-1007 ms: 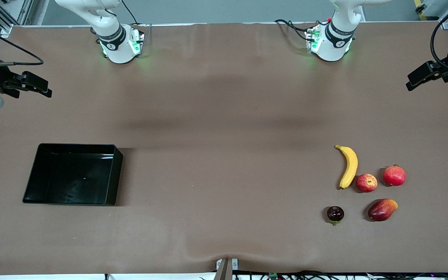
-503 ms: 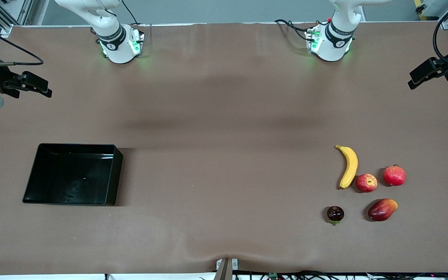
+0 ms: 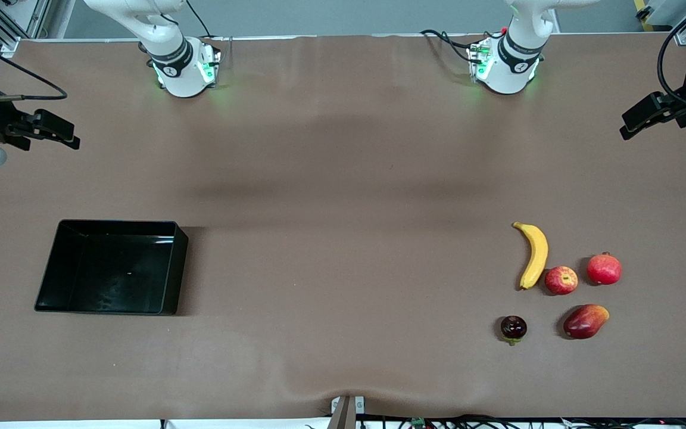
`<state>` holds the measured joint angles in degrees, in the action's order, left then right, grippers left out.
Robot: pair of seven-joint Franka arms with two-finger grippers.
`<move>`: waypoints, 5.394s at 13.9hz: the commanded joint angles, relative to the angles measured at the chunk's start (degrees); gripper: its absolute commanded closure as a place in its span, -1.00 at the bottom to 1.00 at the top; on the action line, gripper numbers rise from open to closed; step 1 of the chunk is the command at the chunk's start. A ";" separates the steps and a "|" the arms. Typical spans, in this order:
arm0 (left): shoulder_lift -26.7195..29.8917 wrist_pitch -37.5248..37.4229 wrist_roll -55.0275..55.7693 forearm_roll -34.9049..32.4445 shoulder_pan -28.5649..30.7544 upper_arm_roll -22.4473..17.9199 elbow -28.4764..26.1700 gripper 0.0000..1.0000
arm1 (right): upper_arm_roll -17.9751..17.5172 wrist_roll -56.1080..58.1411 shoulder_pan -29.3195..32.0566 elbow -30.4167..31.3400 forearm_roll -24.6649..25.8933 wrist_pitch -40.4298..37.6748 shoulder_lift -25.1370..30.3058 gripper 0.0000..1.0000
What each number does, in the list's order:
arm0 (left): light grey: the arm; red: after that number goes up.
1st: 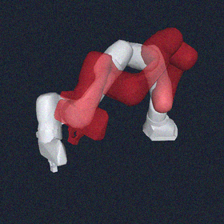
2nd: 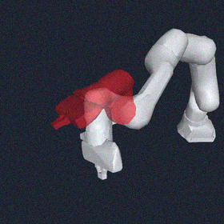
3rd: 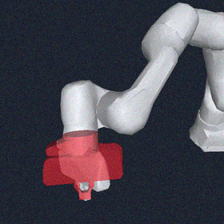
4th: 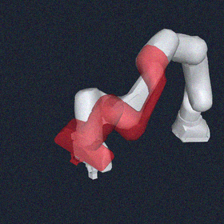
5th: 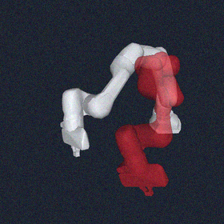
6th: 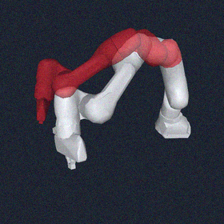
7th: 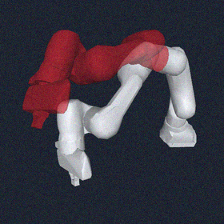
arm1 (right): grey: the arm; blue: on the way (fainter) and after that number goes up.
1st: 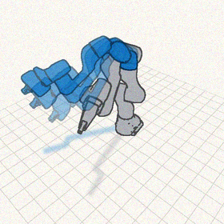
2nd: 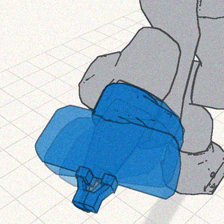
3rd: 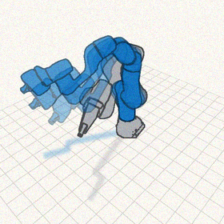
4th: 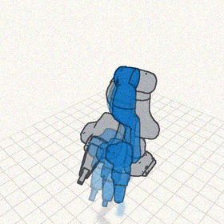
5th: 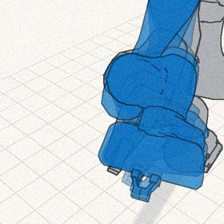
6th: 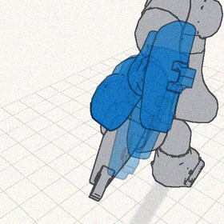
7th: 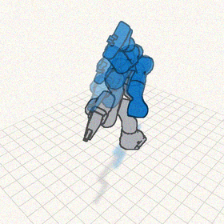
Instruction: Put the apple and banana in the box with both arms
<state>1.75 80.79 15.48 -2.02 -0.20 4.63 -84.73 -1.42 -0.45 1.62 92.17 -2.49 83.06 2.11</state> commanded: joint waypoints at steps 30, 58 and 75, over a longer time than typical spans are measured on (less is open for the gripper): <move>-35.33 51.21 24.24 -2.46 6.79 -1.29 -14.33 -1.00 | 0.28 10.11 10.67 5.04 0.73 23.97 -17.65 -1.00; -35.25 47.99 23.81 -2.46 6.44 -0.07 -9.23 1.00 | 0.28 18.82 19.12 4.87 2.58 50.01 -38.67 0.90; -26.19 29.35 28.47 -2.64 6.44 6.53 -8.97 1.00 | -17.10 4.27 16.92 4.51 1.70 35.24 -26.10 1.00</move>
<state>-26.20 112.14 43.21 -3.60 5.95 10.89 -93.05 -13.81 8.97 17.85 95.60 -0.64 119.48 -26.02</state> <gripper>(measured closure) 0.256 0.969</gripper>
